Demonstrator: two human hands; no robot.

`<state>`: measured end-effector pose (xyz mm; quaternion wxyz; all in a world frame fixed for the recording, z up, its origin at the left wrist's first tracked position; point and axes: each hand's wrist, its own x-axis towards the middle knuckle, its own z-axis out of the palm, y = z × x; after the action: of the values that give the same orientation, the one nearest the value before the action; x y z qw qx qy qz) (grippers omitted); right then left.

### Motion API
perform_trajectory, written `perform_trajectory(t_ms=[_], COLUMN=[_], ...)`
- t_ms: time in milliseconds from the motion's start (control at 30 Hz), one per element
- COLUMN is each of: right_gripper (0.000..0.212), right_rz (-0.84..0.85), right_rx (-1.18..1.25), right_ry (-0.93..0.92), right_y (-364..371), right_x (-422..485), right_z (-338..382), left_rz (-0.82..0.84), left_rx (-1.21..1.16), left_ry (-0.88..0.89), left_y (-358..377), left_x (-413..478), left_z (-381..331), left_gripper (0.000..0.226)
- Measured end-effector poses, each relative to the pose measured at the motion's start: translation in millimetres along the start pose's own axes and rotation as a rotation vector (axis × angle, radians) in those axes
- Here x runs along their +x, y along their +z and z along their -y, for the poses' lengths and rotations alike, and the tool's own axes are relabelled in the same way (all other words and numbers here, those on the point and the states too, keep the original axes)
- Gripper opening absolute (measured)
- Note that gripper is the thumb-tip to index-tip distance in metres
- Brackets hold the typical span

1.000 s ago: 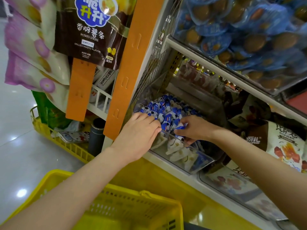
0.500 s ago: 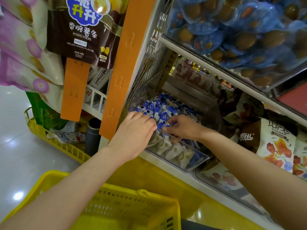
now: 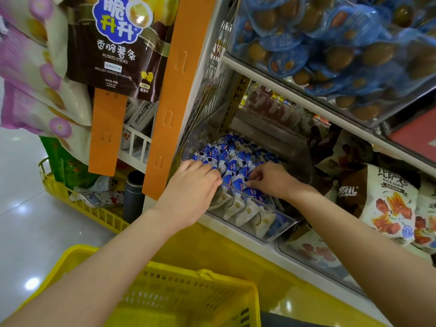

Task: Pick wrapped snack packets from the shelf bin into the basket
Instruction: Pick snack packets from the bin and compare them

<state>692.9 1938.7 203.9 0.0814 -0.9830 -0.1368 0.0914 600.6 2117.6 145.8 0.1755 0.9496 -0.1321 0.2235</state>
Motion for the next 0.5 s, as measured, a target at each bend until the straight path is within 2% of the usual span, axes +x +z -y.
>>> perform_trajectory(t_ms=[67, 200, 267, 400, 500], right_gripper=[0.027, 0.01, 0.004, 0.013, 0.017], right_rz=[-0.001, 0.004, -0.049, -0.246, -0.503], right_rx=[-0.018, 0.022, 0.073, 0.146, 0.206], right_ry=[0.018, -0.023, -0.033, 0.014, 0.006], right_y=[-0.1, 2.5, 2.6, -7.9, -25.1], right_x=[-0.3, -0.8, -2.0, -11.8, -30.6], right_z=[-2.9, -4.8, -2.5, 1.9, 10.3], left_rz=[0.003, -0.009, -0.012, 0.053, 0.121], left_rx=[-0.006, 0.006, 0.01, 0.033, -0.076], left_ry=[0.001, 0.002, 0.002, -0.02, -0.086], left_y=[-0.2, 1.4, 0.9, -5.2, -15.2], left_x=[0.2, 1.7, 1.5, 4.8, 9.6], left_z=[0.2, 0.3, -0.8, -2.5, -10.1], left_gripper=[0.039, 0.036, 0.036, 0.037, 0.034])
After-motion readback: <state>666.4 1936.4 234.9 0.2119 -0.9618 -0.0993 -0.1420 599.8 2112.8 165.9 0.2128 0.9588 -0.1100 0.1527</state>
